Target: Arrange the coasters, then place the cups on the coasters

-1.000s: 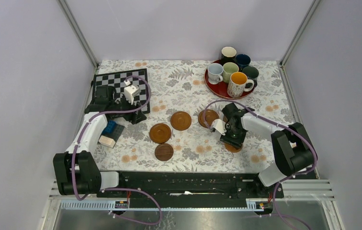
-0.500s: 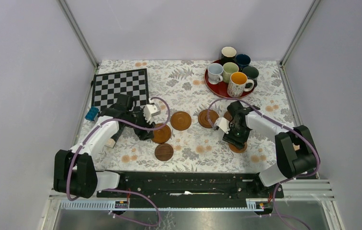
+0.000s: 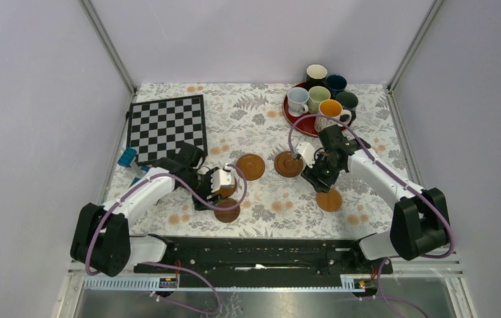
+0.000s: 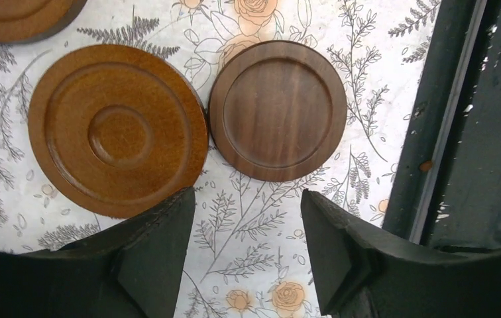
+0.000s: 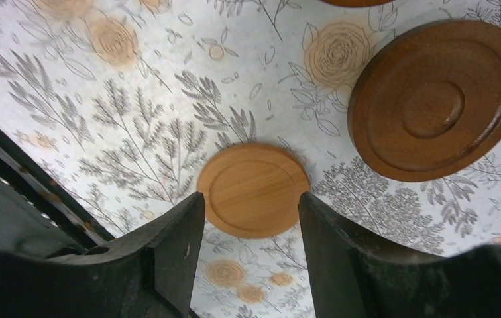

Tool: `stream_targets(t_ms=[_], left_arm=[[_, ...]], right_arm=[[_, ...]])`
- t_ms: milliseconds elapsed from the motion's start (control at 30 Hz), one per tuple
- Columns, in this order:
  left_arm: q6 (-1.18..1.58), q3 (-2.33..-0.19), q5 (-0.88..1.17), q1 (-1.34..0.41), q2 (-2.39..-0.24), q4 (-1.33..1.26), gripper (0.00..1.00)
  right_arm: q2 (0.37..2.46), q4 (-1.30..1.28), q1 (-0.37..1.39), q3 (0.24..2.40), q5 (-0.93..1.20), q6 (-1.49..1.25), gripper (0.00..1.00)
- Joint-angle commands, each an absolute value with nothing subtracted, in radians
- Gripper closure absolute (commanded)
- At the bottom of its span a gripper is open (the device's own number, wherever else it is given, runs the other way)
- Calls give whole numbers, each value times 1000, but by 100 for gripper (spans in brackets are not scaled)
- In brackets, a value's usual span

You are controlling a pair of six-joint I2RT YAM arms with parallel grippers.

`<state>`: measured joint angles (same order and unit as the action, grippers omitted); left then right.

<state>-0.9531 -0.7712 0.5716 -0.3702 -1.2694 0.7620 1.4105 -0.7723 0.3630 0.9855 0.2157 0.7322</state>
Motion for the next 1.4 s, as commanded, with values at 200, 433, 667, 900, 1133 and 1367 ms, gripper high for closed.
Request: stream_targets(t_ms=[200, 433, 667, 900, 1133, 1367], left_arm=[[-1090, -756, 417, -542, -1324, 683, 35], [-1127, -756, 294, -578, -1307, 791, 36], [-1097, -708, 246, -581, -1315, 796, 35], [-959, -703, 245, -646, -1371, 728, 36], [-782, -730, 215, -737, -1485, 640, 39], [-623, -820, 199, -847, -1590, 557, 40]], right_arm=[[1382, -700, 286, 1053, 467, 509, 33], [1364, -678, 198, 1080, 544, 457, 32], [1341, -670, 138, 1084, 574, 454, 32], [1339, -688, 89, 1103, 594, 466, 31], [1337, -695, 51, 1109, 616, 463, 31], [1326, -705, 24, 1105, 611, 480, 31]])
